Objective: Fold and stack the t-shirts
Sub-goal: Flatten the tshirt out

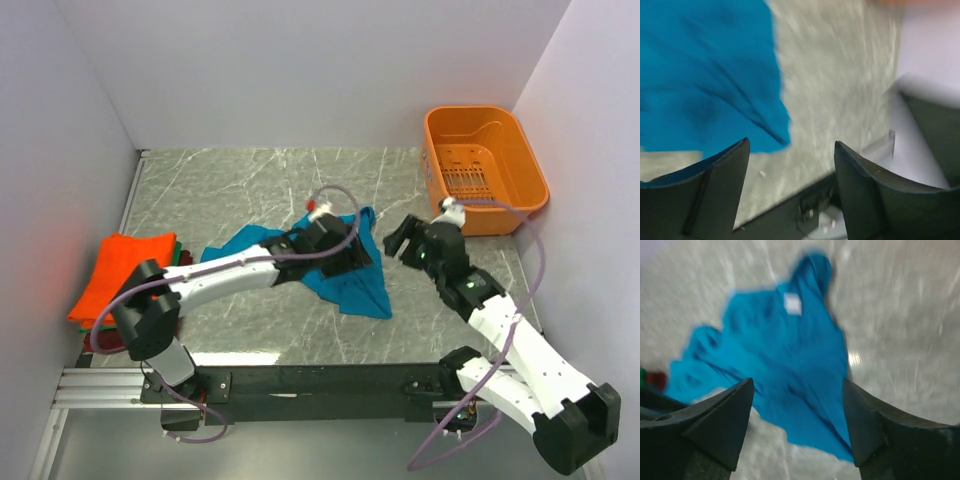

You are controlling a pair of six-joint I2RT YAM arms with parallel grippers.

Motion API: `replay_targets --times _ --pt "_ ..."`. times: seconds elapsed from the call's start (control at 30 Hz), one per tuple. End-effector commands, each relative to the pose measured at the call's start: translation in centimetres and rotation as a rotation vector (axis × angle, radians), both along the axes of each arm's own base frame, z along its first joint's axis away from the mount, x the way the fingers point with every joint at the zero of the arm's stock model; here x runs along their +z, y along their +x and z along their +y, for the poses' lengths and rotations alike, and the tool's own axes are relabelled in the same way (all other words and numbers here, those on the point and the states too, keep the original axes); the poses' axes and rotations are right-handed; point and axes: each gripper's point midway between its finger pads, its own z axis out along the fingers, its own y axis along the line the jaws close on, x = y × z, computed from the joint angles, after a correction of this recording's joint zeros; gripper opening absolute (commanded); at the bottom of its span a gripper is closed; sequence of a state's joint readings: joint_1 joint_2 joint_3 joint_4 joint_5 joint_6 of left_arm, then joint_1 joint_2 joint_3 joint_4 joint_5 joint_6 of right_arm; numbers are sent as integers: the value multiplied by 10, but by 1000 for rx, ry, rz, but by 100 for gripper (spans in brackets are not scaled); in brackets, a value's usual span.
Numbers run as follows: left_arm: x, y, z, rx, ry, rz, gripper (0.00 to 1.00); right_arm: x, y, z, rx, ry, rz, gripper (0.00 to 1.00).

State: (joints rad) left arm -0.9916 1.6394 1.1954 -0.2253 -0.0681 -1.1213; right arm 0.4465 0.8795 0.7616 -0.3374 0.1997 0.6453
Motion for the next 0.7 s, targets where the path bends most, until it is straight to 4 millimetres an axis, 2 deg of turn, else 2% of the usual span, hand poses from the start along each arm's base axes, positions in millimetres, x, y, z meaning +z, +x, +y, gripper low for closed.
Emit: replay_targets --times 0.0,0.03,0.07,0.1,0.13,0.17,0.2,0.23,0.27,0.3,0.33,0.37,0.47,0.53,0.57,0.6,0.63,0.67 --pt "33 43 57 227 36 -59 74 -50 -22 18 59 78 112 76" --pt "16 41 79 278 100 -18 74 -59 -27 23 75 79 127 76" --pt "11 51 101 345 129 -11 75 -67 -30 25 82 77 141 74" --pt "15 55 120 400 136 -25 76 -81 -34 23 72 59 164 70" --pt "0 53 140 443 168 4 76 -89 -37 24 70 51 185 69" --pt "-6 60 164 507 185 23 77 -95 -41 27 85 43 199 68" --pt "-3 59 180 542 174 22 78 -104 -47 29 91 43 222 68" --pt "-18 55 197 574 199 49 78 -107 -51 31 99 50 229 68" --pt "-20 60 217 626 200 58 81 -111 -59 39 129 54 239 68" --pt "-17 60 227 643 185 53 84 -116 -67 40 118 74 255 68" --pt "-28 56 238 658 202 72 86 -118 -71 44 120 89 261 67" --pt "-26 61 250 690 188 67 86 -126 -85 53 156 94 276 66" --pt "-33 61 267 718 191 78 86 -125 -93 71 173 139 248 65" --pt "-33 64 273 727 191 72 86 -131 -89 75 164 78 256 64" --pt "-33 63 275 730 194 69 87 -119 -82 83 165 63 235 64" --pt "-33 63 277 731 201 69 87 -130 -86 90 189 -9 262 64" --pt "-33 64 281 741 205 70 87 -130 -84 94 193 -38 258 64" --pt "-35 65 286 758 221 73 86 -120 -78 104 203 -46 238 62"
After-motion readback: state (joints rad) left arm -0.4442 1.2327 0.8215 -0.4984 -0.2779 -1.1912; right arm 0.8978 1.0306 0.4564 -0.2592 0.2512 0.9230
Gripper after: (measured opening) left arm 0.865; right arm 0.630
